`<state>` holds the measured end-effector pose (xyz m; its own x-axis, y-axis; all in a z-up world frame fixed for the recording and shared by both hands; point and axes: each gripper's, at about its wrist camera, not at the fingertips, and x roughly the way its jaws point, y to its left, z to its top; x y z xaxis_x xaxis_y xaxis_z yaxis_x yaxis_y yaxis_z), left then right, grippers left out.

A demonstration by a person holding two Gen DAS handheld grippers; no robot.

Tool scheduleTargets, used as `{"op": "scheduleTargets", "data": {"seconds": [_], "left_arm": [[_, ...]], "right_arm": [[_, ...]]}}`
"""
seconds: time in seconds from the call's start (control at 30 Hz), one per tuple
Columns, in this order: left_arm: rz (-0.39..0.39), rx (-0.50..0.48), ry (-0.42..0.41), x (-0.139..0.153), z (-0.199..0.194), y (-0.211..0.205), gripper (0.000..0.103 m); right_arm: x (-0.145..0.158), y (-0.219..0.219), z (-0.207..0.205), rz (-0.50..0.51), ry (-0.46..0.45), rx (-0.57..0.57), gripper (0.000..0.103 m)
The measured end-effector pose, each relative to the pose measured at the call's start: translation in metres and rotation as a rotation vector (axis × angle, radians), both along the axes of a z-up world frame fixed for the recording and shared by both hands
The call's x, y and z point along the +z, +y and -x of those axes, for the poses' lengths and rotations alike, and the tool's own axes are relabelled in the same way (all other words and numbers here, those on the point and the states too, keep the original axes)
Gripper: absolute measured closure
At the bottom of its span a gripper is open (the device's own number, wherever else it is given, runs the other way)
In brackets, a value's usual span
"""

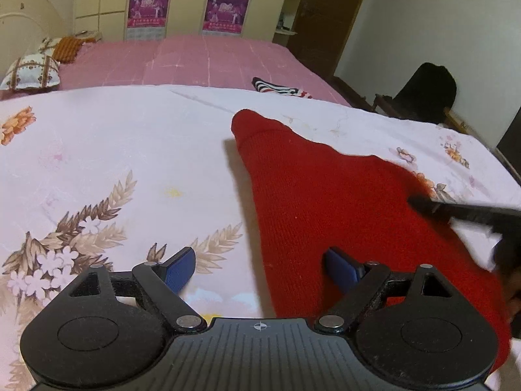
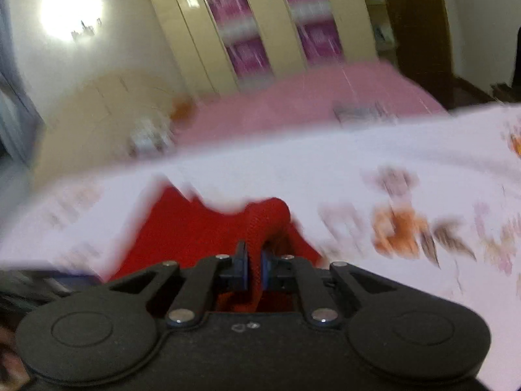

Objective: Fold small clothes

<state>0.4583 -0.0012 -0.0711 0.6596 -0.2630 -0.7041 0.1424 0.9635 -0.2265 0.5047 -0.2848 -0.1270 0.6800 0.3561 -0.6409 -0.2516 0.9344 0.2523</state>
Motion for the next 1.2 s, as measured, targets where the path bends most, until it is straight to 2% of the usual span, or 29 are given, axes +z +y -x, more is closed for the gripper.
{"op": "scheduleTargets", "data": {"seconds": [0.03,0.07,0.1,0.13,0.17,0.2,0.27,0.33,0.43,0.47,0.53,0.73,0.83,0.93,1.0,1.07,1.1,1.17,1.2], "left_arm": [[0.004,0.005,0.001,0.001,0.001,0.001,0.016],[0.012,0.006,-0.010,0.005,0.005,0.004,0.016],[0.024,0.002,-0.025,0.009,0.010,0.007,0.016],[0.040,-0.001,-0.045,0.014,0.019,0.011,0.016],[0.052,-0.002,-0.056,0.016,0.026,0.016,0.016],[0.064,0.001,-0.062,0.018,0.033,0.020,0.016],[0.091,-0.002,-0.059,0.019,0.044,0.026,0.016],[0.102,-0.018,-0.047,0.017,0.050,0.024,0.016],[0.089,-0.029,-0.032,0.009,0.056,0.014,0.016],[0.103,-0.026,-0.023,0.008,0.056,0.015,0.016],[0.108,-0.012,-0.008,0.005,0.055,0.016,0.016],[0.144,-0.011,0.020,-0.004,0.058,0.016,0.016],[0.147,0.002,0.016,-0.002,0.066,0.018,0.016],[0.140,-0.023,-0.036,0.012,0.088,0.025,0.016],[0.152,-0.045,-0.049,0.014,0.102,0.029,0.016],[0.098,-0.057,-0.020,0.004,0.106,0.026,0.016],[0.069,-0.063,-0.005,-0.002,0.107,0.023,0.016],[0.058,-0.096,0.003,-0.009,0.116,0.023,0.016],[0.026,-0.111,-0.004,-0.009,0.122,0.022,0.016]], "right_arm": [[-0.005,0.000,0.001,0.016,-0.005,0.005,0.091],[-0.001,-0.002,0.003,0.010,-0.004,-0.006,0.077],[0.007,-0.005,0.007,0.000,0.008,-0.044,0.054],[0.016,-0.009,0.015,-0.006,0.002,-0.078,0.042],[0.027,-0.013,0.029,-0.024,-0.028,-0.088,0.035],[0.035,-0.015,0.042,-0.048,-0.044,-0.079,0.037],[0.042,-0.023,0.071,-0.112,-0.010,-0.061,0.045],[0.037,-0.029,0.099,-0.189,0.042,-0.057,0.050],[0.024,-0.025,0.116,-0.262,0.124,-0.045,0.063],[0.022,-0.022,0.116,-0.278,0.134,-0.044,0.071],[0.017,-0.012,0.112,-0.269,0.157,-0.016,0.098],[0.011,-0.009,0.100,-0.111,0.095,-0.043,0.098],[-0.002,-0.010,0.102,-0.117,0.104,-0.070,0.098],[0.014,-0.006,0.113,-0.075,0.066,-0.069,0.084],[0.031,-0.001,0.131,-0.032,0.006,-0.054,0.068],[0.038,0.011,0.143,0.003,-0.019,-0.009,0.064],[0.037,0.014,0.144,0.001,-0.004,0.002,0.061],[0.029,0.020,0.145,0.003,0.042,0.014,0.064],[0.025,0.021,0.149,0.005,0.059,0.020,0.064]]}}
